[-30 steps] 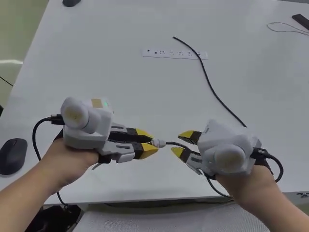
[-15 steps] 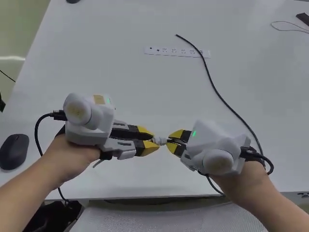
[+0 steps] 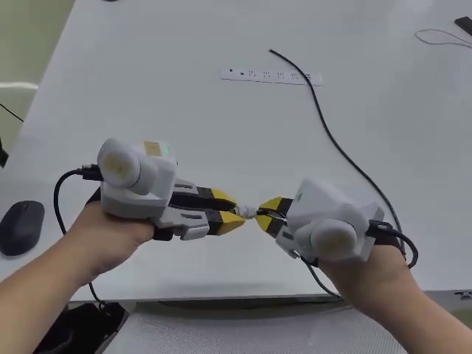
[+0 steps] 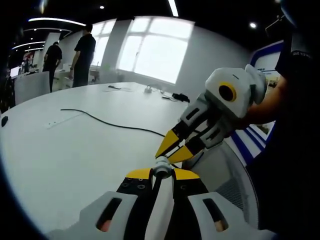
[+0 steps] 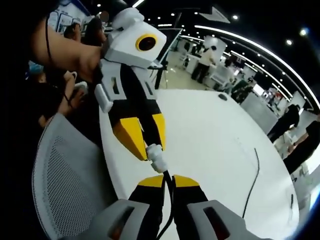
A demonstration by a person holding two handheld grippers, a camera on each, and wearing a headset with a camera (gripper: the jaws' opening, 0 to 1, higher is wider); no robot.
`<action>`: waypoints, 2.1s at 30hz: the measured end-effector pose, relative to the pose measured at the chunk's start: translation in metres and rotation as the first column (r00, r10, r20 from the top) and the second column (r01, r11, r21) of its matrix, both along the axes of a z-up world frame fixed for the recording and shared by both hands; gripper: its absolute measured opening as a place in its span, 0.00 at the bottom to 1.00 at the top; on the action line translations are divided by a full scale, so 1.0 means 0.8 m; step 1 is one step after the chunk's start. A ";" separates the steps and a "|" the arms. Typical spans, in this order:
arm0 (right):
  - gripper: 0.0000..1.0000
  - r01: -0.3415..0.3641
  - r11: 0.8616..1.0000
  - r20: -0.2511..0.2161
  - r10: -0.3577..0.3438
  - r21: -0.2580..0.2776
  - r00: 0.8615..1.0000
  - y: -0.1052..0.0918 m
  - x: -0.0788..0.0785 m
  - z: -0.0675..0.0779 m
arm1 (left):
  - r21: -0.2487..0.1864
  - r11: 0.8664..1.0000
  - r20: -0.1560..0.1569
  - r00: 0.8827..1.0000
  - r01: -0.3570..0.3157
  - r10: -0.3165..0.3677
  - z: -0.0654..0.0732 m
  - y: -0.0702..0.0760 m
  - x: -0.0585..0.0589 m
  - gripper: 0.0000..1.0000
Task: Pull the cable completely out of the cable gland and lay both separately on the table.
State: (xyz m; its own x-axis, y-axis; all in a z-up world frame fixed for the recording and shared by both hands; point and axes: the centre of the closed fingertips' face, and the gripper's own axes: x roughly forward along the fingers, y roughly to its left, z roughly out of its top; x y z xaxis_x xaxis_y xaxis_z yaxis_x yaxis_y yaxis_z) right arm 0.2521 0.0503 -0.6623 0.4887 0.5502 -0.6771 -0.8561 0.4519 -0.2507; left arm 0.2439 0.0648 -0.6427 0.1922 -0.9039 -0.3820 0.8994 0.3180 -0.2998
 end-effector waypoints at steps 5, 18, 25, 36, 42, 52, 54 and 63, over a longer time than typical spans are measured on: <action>0.00 0.040 0.999 -0.015 -0.040 0.009 0.999 -0.008 0.004 -0.004 | -0.007 1.000 -0.002 1.000 -0.004 0.004 0.002 0.000 0.002 0.15; 0.00 0.190 0.981 -0.096 -0.185 0.047 0.978 -0.042 0.011 -0.022 | -0.021 1.000 0.008 1.000 0.000 0.000 0.008 -0.002 0.002 0.15; 0.00 0.291 0.952 -0.155 -0.274 0.097 0.949 -0.059 0.017 -0.031 | -0.029 1.000 0.014 1.000 0.002 -0.002 0.013 0.000 0.003 0.15; 0.00 0.488 0.859 -0.301 -0.430 0.156 0.851 -0.085 0.029 -0.056 | -0.038 0.999 0.023 1.000 -0.009 0.010 0.018 0.004 0.008 0.15; 0.00 0.591 0.785 -0.400 -0.489 0.185 0.775 -0.098 0.029 -0.077 | -0.041 0.999 0.021 1.000 -0.017 0.018 0.018 0.008 0.008 0.15; 0.00 0.672 0.708 -0.502 -0.508 0.219 0.700 -0.092 0.031 -0.087 | -0.042 0.999 0.008 1.000 -0.023 0.023 0.015 0.011 0.009 0.15; 0.00 0.658 0.721 -0.490 -0.502 0.219 0.713 -0.089 0.031 -0.085 | -0.044 0.999 0.009 1.000 -0.026 0.026 0.016 0.012 0.011 0.15; 0.01 0.592 0.769 -0.449 -0.453 0.240 0.770 -0.080 0.029 -0.078 | -0.050 0.998 0.006 0.999 -0.043 0.043 0.016 0.018 0.018 0.15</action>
State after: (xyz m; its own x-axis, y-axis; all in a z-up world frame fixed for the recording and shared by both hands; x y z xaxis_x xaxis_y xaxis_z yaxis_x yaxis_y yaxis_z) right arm 0.2757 -0.0134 -0.7243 0.5425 0.5069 -0.6699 -0.4511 0.8485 0.2767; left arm 0.2584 0.0796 -0.6296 0.2336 -0.9128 -0.3351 0.8873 0.3411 -0.3104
